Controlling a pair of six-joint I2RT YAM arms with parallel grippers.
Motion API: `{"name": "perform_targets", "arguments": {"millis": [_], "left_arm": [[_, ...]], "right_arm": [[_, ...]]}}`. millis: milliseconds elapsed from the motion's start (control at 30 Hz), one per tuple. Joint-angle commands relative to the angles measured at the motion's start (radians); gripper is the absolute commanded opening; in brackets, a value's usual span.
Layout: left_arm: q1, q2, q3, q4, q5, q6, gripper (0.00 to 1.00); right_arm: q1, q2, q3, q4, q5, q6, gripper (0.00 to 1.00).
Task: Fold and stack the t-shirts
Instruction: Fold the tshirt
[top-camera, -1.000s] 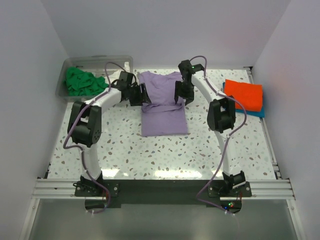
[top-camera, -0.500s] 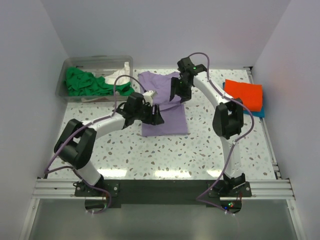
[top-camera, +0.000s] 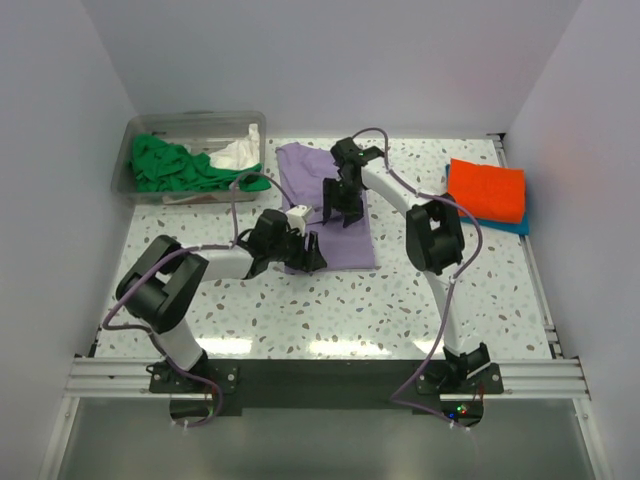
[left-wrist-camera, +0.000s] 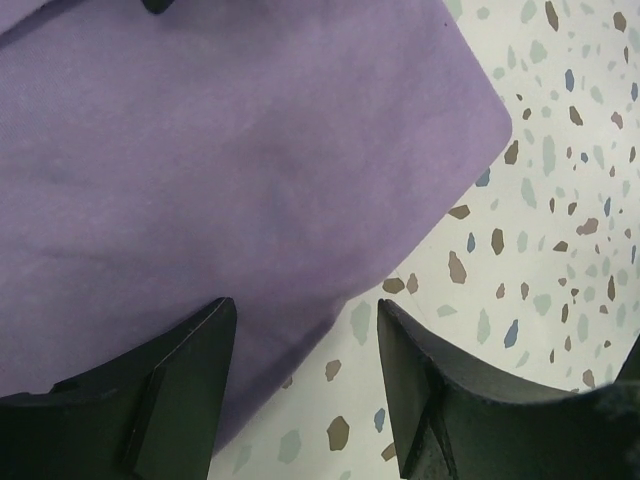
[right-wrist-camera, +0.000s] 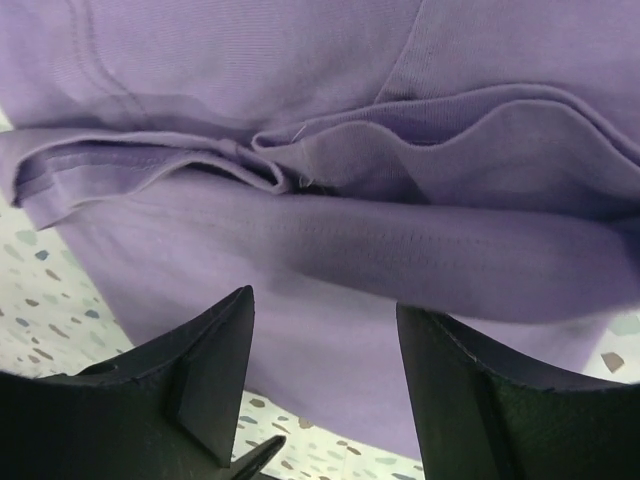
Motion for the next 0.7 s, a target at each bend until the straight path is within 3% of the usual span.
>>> {"name": "perform_targets", "arguments": {"millis": [0, 467, 667], "left_arm": [[-0.016, 0.004, -0.036, 0.059, -0.005, 0.051, 0.64], [-0.082, -0.016, -0.152, 0.007, -0.055, 0.081, 0.64], [-0.108, -0.045, -0.171, -0.024, -0.087, 0.088, 0.64]], "right_arm": [[0.009, 0.018, 0.048, 0.003, 0.007, 0.020, 0.62], [0.002, 0.157, 0.285, 0.037, 0.116, 0.109, 0.62], [-0.032, 0.187, 0.371, 0.098, 0.096, 0.172, 0.62]]}}
